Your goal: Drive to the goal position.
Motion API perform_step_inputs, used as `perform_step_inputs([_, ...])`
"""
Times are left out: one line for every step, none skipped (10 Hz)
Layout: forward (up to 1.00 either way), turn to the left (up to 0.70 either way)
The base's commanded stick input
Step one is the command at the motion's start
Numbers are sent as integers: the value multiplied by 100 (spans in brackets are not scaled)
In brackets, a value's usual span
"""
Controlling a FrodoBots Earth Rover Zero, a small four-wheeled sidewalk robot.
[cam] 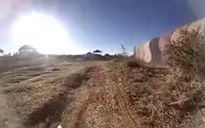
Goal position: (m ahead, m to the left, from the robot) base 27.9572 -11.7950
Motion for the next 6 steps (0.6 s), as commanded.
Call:
perform_step_inputs([50, 0])
perform_step_inputs([50, 0])
perform_step_inputs([50, 0])
perform_step_inputs([50, 0])
perform_step_inputs([50, 0])
perform_step_inputs([50, 0])
